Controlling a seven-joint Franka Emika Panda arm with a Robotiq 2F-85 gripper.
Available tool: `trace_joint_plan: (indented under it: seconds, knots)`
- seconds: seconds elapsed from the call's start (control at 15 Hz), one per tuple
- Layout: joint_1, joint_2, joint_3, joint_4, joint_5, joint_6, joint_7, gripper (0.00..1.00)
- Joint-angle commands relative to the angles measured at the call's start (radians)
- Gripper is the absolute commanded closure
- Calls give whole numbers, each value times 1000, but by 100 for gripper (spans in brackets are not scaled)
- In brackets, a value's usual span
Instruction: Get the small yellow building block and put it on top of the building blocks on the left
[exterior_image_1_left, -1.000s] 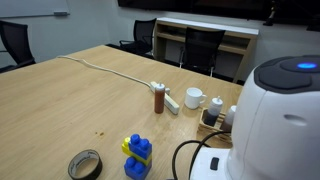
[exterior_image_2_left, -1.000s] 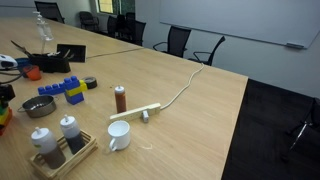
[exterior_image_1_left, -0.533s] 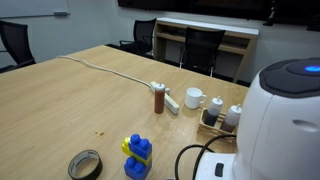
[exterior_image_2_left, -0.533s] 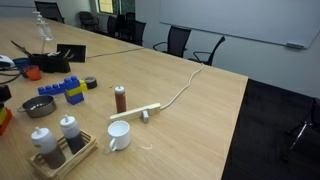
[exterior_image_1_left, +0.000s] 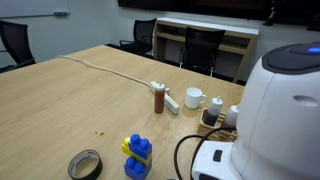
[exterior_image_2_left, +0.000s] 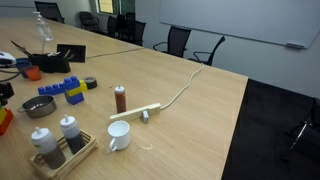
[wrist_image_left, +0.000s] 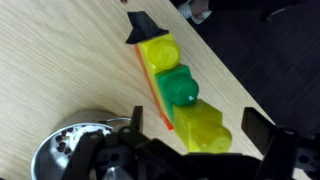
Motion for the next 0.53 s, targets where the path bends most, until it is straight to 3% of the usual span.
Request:
trace_joint_plan:
  seconds: [0.0,0.27,0.47]
  knots:
    - [4,-50,-21,-39,-28,35,40,0]
    - [4,-86,-39,-46,-52,5,88,0]
    - [-29,-96,-1,-46,19,-24,41,0]
